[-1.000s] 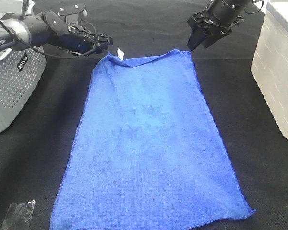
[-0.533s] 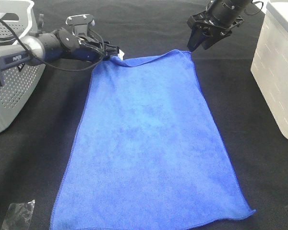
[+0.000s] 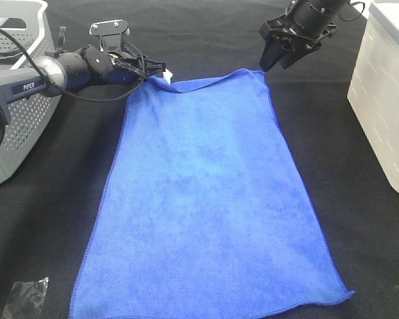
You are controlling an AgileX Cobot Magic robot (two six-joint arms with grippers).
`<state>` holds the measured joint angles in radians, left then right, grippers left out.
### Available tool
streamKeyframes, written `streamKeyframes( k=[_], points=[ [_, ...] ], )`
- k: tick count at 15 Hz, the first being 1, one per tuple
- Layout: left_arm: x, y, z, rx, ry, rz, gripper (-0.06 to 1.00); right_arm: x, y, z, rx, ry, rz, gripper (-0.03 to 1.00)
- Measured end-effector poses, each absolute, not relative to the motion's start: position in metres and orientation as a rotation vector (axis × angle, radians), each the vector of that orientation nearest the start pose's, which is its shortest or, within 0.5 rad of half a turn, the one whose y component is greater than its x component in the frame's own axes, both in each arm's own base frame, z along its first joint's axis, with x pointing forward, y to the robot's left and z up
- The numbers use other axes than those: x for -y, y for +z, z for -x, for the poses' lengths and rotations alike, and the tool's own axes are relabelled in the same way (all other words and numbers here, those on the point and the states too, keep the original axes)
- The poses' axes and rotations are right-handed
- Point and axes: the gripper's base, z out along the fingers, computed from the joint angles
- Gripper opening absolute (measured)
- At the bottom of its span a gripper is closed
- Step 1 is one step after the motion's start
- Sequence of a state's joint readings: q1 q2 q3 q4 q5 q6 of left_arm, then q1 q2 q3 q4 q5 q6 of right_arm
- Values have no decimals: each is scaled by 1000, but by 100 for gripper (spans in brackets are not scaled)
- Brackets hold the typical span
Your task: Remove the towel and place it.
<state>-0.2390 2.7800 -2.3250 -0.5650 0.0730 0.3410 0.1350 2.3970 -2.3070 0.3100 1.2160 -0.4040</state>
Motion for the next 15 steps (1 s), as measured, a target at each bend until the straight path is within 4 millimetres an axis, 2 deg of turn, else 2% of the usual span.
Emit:
streamKeyframes(
  k=[2, 4, 5, 7, 8, 12, 15],
  points=[
    [140, 78, -585, -2028, -333, -34, 39, -95, 226, -508, -2655, 348, 654, 55],
    [132, 80, -586, -2064, -345, -37, 50, -94, 225, -508, -2667, 342, 624, 55],
    [131, 88, -584, -2112, -373, -62, 57, -93, 225, -508, -2679, 337, 593, 55],
    [134, 118, -581, -2156, -405, -151, 67, -93, 227, -508, -2681, 332, 579, 55],
    [137, 137, -578, -2181, -420, -211, 68, -92, 231, -507, -2679, 331, 570, 55],
    [139, 203, -557, -2339, -450, -349, 68, -86, 277, -495, -2619, 258, 491, 55],
    [126, 246, -536, -2512, -346, -284, 68, -73, 312, -484, -2586, 108, 366, 55]
  ],
)
